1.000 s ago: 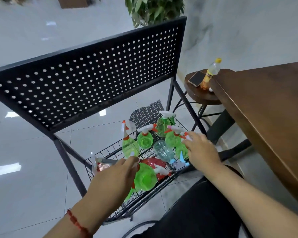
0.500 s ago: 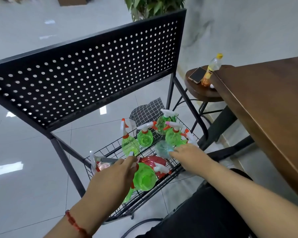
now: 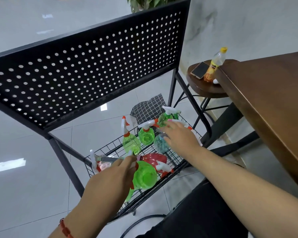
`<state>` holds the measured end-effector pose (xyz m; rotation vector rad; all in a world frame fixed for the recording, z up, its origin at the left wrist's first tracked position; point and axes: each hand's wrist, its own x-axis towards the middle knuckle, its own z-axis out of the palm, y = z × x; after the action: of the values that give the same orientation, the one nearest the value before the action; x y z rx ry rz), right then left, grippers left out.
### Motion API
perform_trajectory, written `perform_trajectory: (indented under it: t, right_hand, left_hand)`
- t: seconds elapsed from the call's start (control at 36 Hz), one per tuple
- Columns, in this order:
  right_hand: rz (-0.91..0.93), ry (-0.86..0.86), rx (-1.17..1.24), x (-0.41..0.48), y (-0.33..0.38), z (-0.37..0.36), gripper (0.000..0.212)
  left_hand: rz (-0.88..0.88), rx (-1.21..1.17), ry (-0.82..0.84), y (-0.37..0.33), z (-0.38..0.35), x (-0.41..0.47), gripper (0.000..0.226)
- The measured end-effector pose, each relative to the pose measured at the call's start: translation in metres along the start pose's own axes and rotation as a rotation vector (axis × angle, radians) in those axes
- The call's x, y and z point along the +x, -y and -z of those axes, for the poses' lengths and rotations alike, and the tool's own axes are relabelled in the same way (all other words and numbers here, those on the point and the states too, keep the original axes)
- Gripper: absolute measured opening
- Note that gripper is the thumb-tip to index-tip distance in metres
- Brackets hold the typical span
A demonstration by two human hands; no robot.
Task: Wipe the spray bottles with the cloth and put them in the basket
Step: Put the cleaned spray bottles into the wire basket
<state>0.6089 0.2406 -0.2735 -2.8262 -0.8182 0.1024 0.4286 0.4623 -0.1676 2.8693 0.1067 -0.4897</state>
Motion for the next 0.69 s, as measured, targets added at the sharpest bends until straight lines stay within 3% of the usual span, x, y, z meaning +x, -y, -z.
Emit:
perform_trajectory:
  t: [0.06,0.08,0.17,0.22,0.39,0.5,0.58,0.69]
  right_hand:
    - [0.15,-0.026,-0.034,-0.006,0.012,-0.008,0.034]
    - [0.186,0.046,0.013,-0.01,0.02,-0.014,0.032]
    - [0.057,0.48,0.168,-0.019,0.04,-0.032,0.026]
    - [-0.014,0.598,0.234,-0.02,0.043,-0.044,0.03]
    - [-0.07,0.532,0.305,-0.024,0.041,-0.056,0.018]
    - [-0.104,0.376,0.453,-0.018,0.046,-0.042,0.01]
    - [-0.109,0.313,0.486,-0.01,0.058,-0.035,0.034]
    - [-0.118,0.38,0.569,-0.004,0.08,-0.042,0.045]
  left_hand:
    - [0.008,0.005,0.016,0.001,0.0,-0.003,0.035]
    - [0.008,0.01,0.023,0.001,-0.001,-0.004,0.034]
    - [0.014,0.018,0.037,0.002,-0.003,-0.006,0.032]
    - [0.025,0.014,0.048,0.004,-0.005,-0.007,0.031]
    - [0.016,0.039,0.074,0.01,-0.009,-0.017,0.03]
    - [0.006,0.06,0.086,0.007,-0.012,-0.018,0.03]
    - [-0.005,0.075,0.097,0.001,-0.014,-0.018,0.029]
    - [-0.021,0.085,0.084,-0.003,-0.015,-0.02,0.028]
